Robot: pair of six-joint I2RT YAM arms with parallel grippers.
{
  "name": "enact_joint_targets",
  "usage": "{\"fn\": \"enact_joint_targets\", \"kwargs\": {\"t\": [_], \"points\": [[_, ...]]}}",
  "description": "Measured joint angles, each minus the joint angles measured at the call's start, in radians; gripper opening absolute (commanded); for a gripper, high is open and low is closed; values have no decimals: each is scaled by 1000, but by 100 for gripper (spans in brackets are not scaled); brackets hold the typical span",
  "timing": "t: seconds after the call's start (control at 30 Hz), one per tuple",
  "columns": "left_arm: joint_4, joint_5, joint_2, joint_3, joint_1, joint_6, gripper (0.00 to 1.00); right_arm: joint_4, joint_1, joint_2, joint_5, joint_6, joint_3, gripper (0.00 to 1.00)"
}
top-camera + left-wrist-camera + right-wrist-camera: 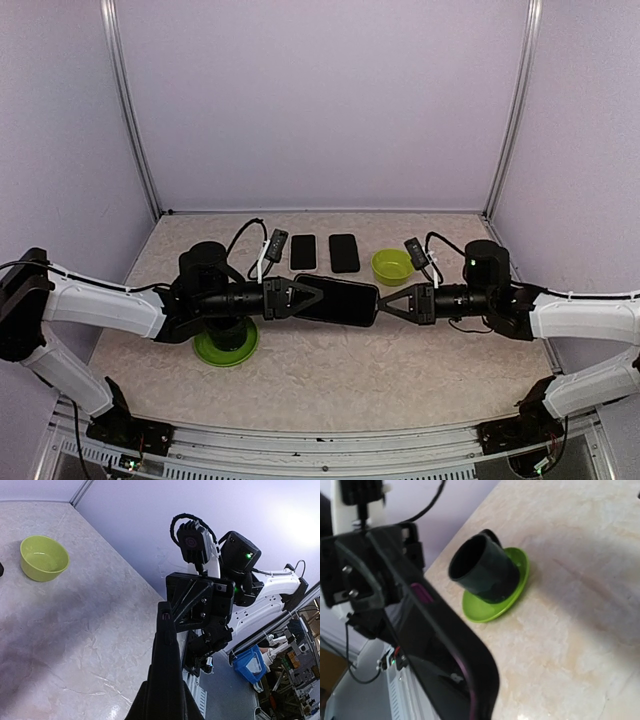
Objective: Put the phone into the phone case
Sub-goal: Press the corner of the phone case at the bottom right corner of the phone case.
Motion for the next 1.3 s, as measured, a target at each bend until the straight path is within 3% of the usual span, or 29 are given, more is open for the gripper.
{"fn": "enact_joint_targets", "kwargs": {"t": [0.27, 0.43, 0.6, 1.07, 1.2, 1.3], "points": [[-50, -29, -3, 8, 5, 11, 0, -45, -45, -136, -51, -45, -9, 2], [-94, -55, -2, 7, 11, 12, 0, -68, -83, -196, -62, -67, -8, 32], [-91, -39, -2, 7, 11, 11, 0, -87, -88, -168, -62, -69, -8, 44], [-47, 77, 16, 7, -11, 11, 0, -43, -78, 13, -97, -60, -3, 45], [-47, 90, 39, 11, -19, 11, 0, -26, -64, 40, -114, -60, 6, 40], [-47, 98, 55, 23, -25, 11, 0, -15, -52, 59, -126, -60, 17, 30]]}}
